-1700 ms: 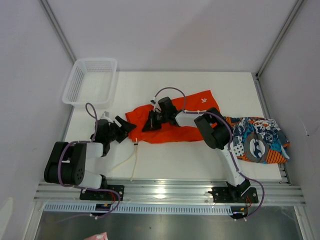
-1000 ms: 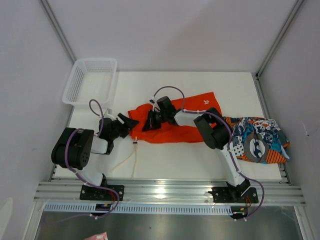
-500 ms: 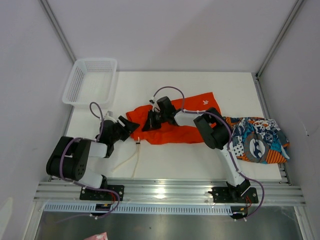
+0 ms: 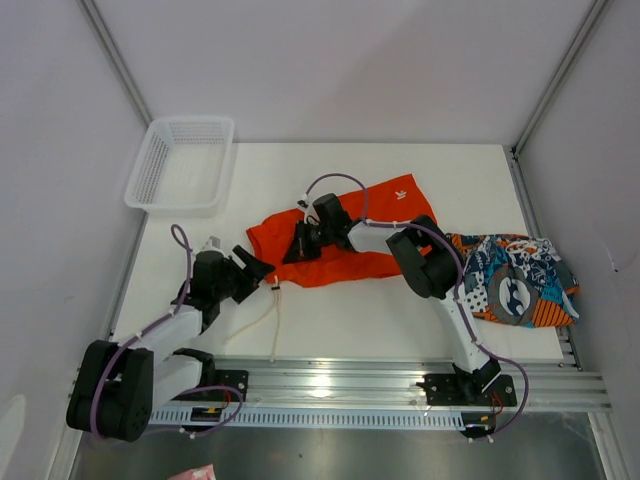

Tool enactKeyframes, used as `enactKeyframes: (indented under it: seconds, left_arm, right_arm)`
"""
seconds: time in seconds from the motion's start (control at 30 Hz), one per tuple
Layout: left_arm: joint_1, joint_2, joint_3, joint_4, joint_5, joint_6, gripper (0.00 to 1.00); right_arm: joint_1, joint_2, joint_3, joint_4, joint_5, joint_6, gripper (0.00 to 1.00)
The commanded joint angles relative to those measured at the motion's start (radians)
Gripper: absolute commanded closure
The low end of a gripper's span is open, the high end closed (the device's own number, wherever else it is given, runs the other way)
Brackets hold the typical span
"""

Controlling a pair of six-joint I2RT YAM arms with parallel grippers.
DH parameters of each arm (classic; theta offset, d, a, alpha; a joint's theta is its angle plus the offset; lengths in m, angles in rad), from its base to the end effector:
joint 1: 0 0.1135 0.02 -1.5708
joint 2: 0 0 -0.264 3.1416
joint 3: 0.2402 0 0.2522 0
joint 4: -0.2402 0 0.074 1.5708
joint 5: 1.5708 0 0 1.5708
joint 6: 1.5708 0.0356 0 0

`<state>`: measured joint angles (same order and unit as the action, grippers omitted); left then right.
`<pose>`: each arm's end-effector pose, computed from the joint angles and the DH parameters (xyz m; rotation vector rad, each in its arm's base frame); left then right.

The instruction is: Fold and stack the shorts

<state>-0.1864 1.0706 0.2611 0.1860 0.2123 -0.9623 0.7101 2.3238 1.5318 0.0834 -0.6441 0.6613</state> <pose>0.1894 -0.0434 0.1457 -0.7587 2.1908 -0.8517 0.3600 0.3377 0.1072 -0.4466 2.5014 1.3801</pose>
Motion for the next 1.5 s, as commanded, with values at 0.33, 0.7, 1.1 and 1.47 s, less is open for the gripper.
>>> enactKeyframes:
  seconds: [0.33,0.7,1.1,1.47]
  left_arm:
    - [-0.065,0.06,-0.118,0.174,0.047,-0.203,0.18]
    - [-0.12,0.244,-0.111,0.355,-0.08,-0.297,0.19]
    - [-0.122,0.272,-0.158,0.471,-0.312,-0.24,0.19]
    - [-0.13,0.264,-0.189,0.549,-0.36,-0.197,0.19]
  right_arm:
    - [0.008,0.052,-0.006,-0.04,0.061,-0.015,1.0]
    - [0.009,0.045,-0.016,-0.03,0.055,-0.012,1.0]
    - [0.019,0.049,-0.055,-0.037,0.05,-0.052,1.0]
    - [0.035,0.066,-0.039,-0.066,0.035,-0.094,1.0]
